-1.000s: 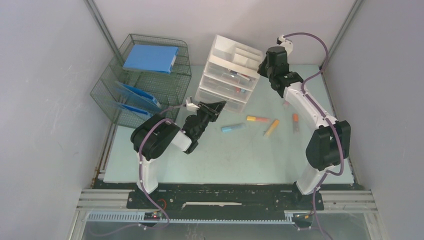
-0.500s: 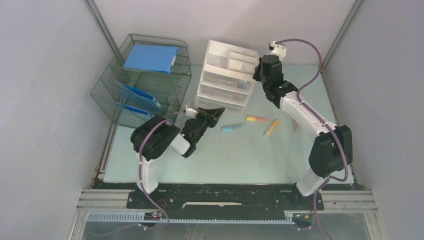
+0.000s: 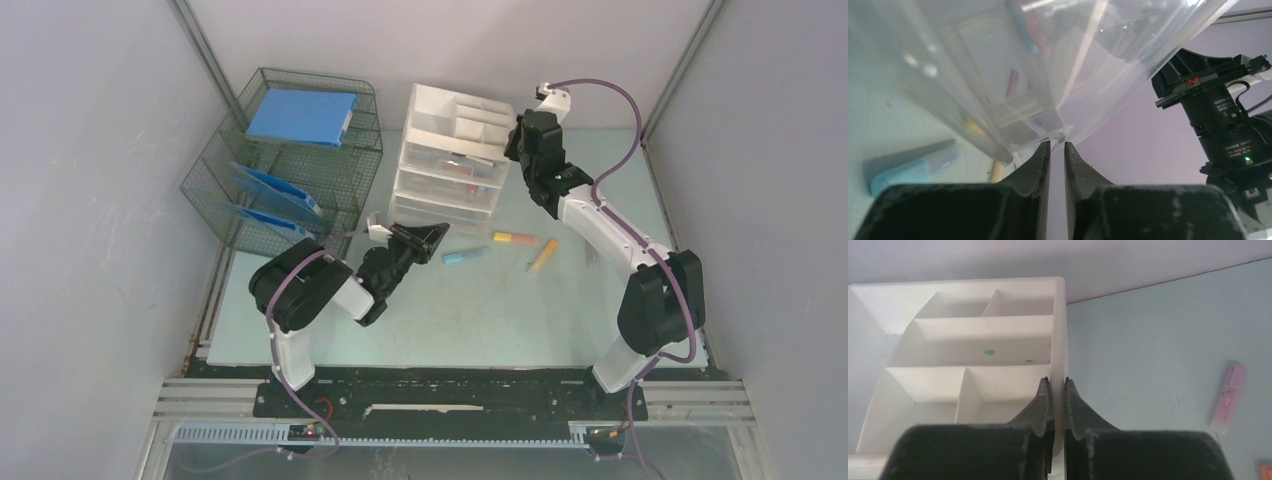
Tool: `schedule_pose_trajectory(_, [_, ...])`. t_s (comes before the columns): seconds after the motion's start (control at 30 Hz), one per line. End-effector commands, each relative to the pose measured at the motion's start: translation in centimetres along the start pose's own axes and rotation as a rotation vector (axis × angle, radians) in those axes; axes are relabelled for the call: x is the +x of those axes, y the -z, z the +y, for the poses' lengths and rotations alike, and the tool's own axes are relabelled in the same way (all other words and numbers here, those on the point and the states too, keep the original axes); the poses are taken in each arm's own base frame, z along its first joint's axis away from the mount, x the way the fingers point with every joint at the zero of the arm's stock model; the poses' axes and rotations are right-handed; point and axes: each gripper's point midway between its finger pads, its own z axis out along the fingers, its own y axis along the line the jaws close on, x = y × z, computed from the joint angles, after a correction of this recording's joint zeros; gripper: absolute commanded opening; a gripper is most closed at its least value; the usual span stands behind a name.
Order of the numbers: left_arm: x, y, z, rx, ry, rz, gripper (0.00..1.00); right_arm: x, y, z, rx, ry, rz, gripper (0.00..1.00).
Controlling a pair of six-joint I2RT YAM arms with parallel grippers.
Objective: Organize the desk
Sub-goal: Open the drawer in the storage box.
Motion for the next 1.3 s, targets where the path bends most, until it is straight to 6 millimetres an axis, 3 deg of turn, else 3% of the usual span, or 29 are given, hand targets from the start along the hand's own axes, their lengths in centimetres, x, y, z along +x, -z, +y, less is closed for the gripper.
schedule_pose_trajectory(0.0, [0.2,1.3,-4.5,0.132,0.071,-0.006,0.17,-2.3,0.4,-0.8,0.039,-0.001,-0.085,0.0])
schedule_pose_trajectory(0.27, [1.5,3.6,-3.5,0.089,0.081,0.01,0.17,-1.9,0.8,-0.5,0.018,-0.011,-0.074,0.0])
schedule_pose_trajectory(0.6, [2.1,5.2,-1.7,0.032,0.073,0.014,0.17,-1.5,2.0,0.5,-0.037,-0.013,-0.063,0.0])
schedule_pose_trajectory(0.8, [0.9,6.9,-1.7,0.044,-0.117,0.003,0.28,-1.4,1.7,0.8,-0.065,0.037,-0.072,0.0])
schedule_pose_trajectory(1.03, [-1.7,7.9,-0.4,-0.011,-0.294,0.022,0.4,-1.7,0.6,1.9,-0.135,0.112,-0.113,0.0])
schedule_pose_trajectory(1.2, [-2.5,7.8,-0.8,-0.141,-0.588,0.068,0.51,-1.4,0.1,2.0,-0.207,0.12,-0.089,0.0])
schedule_pose_trajectory(1.27, [-3.5,8.2,-2.0,-0.168,-0.698,0.055,0.57,-1.5,0.4,2.3,-0.259,0.127,-0.073,0.04])
